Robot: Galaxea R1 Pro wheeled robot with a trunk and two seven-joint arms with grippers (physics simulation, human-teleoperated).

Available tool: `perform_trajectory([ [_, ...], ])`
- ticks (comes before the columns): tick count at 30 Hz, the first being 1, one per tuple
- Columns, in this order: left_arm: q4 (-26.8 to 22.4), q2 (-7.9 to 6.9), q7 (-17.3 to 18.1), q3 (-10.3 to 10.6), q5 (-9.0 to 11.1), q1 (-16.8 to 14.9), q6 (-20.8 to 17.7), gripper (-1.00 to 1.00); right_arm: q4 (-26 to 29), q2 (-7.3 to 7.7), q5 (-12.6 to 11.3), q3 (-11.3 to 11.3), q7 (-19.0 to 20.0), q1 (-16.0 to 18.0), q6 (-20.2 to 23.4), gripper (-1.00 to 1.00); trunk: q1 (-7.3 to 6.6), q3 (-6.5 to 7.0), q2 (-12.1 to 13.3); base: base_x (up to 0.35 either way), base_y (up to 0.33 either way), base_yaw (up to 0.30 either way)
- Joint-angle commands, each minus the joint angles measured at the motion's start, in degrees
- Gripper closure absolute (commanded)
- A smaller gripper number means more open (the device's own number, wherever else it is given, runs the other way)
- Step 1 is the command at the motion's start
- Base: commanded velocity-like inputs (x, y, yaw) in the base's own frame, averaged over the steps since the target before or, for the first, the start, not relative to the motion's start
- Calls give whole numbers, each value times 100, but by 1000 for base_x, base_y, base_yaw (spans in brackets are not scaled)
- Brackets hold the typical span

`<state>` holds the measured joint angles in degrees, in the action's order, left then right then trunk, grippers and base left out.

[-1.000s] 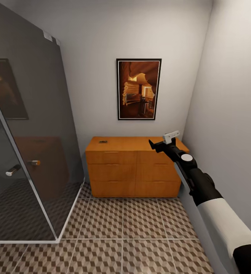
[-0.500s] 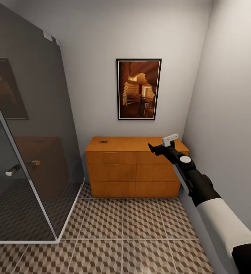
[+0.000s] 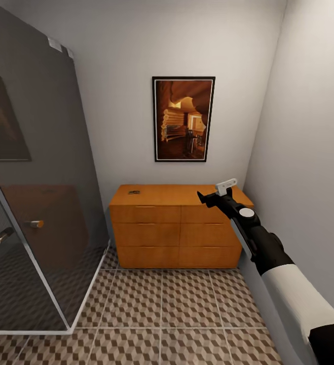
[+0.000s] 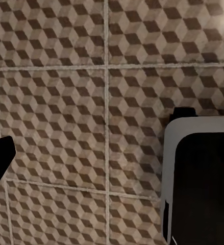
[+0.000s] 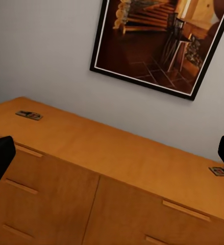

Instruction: Take the four mousetraps from the cabinet in the bathroom and place them on the bathroom floor. Make sure all four end up on the same floor surface, and ensure that at least two of them are either under or directly next to the same bathroom sink.

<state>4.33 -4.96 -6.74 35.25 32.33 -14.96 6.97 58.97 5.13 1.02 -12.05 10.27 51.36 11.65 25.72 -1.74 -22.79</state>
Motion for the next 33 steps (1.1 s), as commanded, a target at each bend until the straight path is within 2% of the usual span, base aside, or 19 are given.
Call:
perform_trajectory([
  [1,16,4,-3,35,19,-7,25,-100,7,5,11,-7,10,5,31,-100,7,-14,-13,300,-74,0],
  [13,15,4,-3,35,19,-7,24,-100,7,8,12,-14,75,7,19,-100,7,-14,-13,305,-74,0],
  [18,15,0,-3,35,19,-7,24,-100,9,16,25,-12,488,5,14,-100,7,-14,-13,307,-74,0],
  [23,15,-3,-3,35,19,-7,24,-100,9,19,35,-9,641,5,17,-100,7,-14,-13,268,-74,0],
  [33,15,1,-2,35,19,-7,24,-100,3,8,38,-10,677,5,21,-100,7,-14,-13,80,-25,8],
])
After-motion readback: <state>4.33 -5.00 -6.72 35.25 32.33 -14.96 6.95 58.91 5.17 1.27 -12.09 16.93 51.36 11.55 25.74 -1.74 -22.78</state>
